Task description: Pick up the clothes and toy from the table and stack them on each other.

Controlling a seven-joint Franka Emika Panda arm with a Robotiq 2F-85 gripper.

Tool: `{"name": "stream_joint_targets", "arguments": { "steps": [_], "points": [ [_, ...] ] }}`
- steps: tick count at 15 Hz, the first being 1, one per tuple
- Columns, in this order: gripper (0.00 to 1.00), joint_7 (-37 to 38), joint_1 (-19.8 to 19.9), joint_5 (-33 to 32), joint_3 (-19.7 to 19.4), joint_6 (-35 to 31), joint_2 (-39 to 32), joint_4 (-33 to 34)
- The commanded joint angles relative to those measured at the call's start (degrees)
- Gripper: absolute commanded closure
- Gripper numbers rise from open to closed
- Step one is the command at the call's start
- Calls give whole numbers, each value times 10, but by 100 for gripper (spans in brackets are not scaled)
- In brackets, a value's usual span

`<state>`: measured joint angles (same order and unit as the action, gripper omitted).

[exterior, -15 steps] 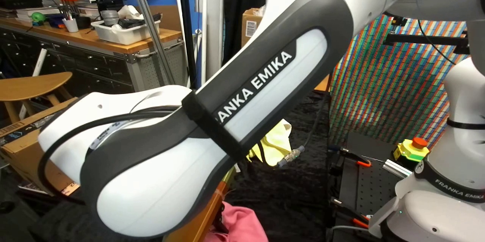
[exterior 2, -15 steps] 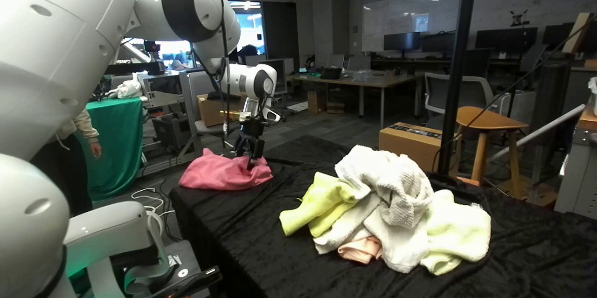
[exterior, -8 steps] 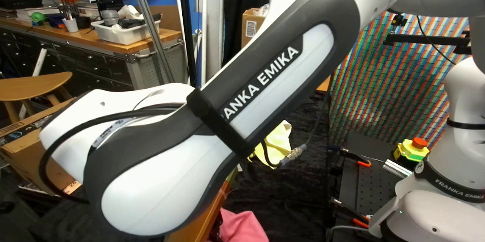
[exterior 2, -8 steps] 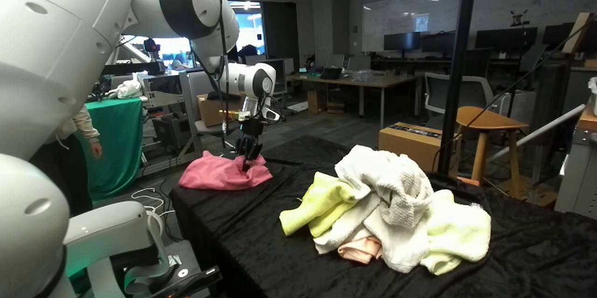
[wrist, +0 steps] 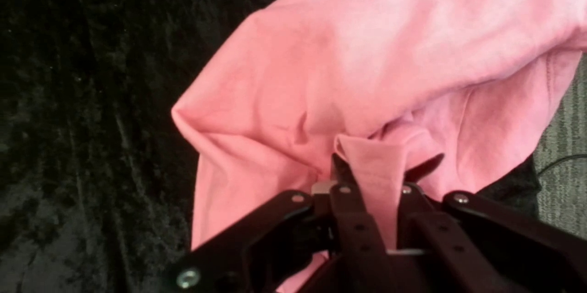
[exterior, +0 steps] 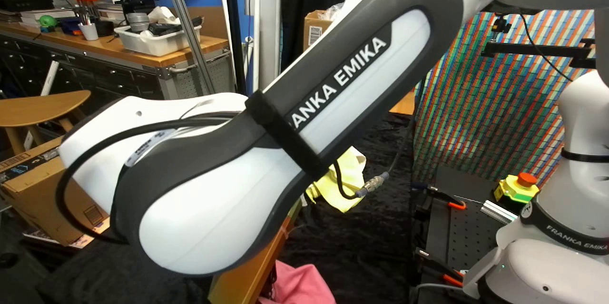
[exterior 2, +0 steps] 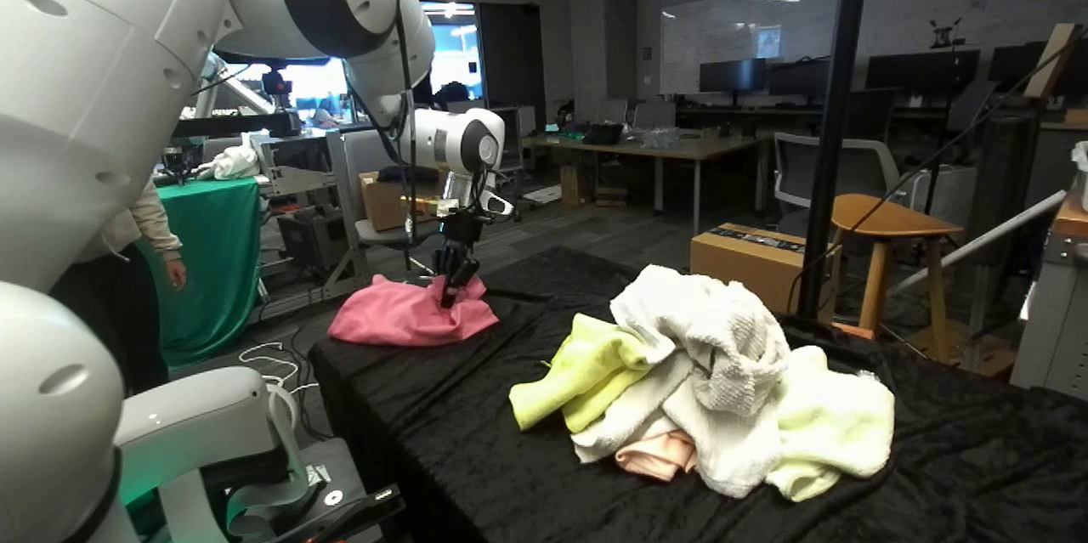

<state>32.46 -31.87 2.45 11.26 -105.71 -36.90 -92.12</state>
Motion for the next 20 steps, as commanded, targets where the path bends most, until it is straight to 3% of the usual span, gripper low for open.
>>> {"name": "stream_joint_targets", "arguments": {
  "steps": [1, 11, 20],
  "points": [
    [95, -4, 10, -2, -1, -29, 55, -46],
    [95, 56, 62, -19, -18, -117, 220, -143],
    [95, 14, 174, -28, -52, -103, 282, -165]
  ]
}}
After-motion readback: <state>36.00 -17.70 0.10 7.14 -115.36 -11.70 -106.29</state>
